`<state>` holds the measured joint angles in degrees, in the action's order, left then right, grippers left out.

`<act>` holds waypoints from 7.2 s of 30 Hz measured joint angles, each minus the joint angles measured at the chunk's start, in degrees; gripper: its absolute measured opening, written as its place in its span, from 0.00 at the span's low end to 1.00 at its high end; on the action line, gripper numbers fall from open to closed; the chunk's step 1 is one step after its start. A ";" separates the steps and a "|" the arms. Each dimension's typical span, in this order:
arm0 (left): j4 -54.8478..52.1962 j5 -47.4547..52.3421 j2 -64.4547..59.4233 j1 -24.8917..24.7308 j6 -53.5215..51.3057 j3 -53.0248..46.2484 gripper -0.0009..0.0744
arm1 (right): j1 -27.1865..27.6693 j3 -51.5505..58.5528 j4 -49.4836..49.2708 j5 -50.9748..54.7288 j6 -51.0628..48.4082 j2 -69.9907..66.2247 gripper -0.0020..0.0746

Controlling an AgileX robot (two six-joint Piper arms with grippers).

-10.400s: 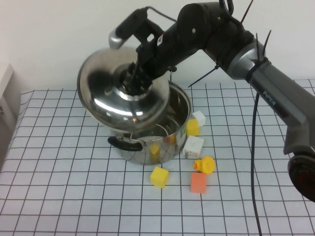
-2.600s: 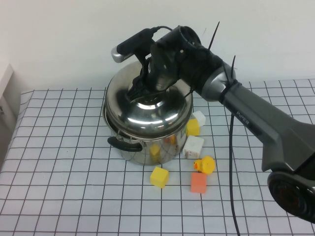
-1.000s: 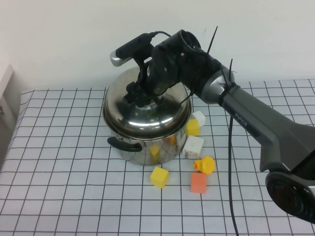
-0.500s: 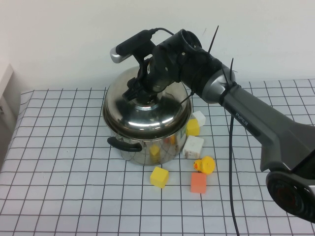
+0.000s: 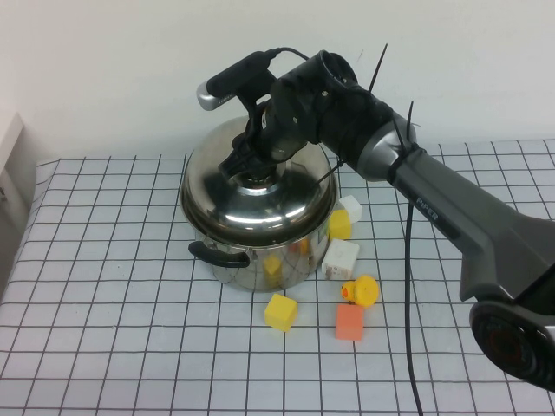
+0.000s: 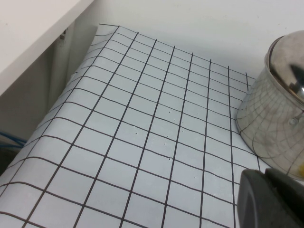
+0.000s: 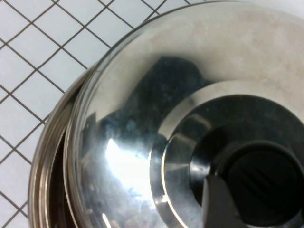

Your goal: Cover the pot

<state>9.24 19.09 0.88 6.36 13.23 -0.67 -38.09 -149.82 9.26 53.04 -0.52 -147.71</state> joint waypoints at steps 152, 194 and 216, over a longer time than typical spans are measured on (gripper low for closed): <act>0.00 0.00 0.00 0.00 0.18 0.00 0.01 | -14.36 25.83 9.40 17.38 -7.24 52.39 0.02; 0.00 0.00 0.00 0.00 -0.07 0.00 0.01 | 4.47 134.65 2.80 -38.68 2.49 133.52 0.02; 0.00 0.00 0.00 0.00 -0.07 0.00 0.01 | 41.36 151.18 -11.27 -34.23 2.98 148.39 0.02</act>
<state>9.24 19.09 0.88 6.36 13.16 -0.67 3.28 1.36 -2.02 18.81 2.45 0.68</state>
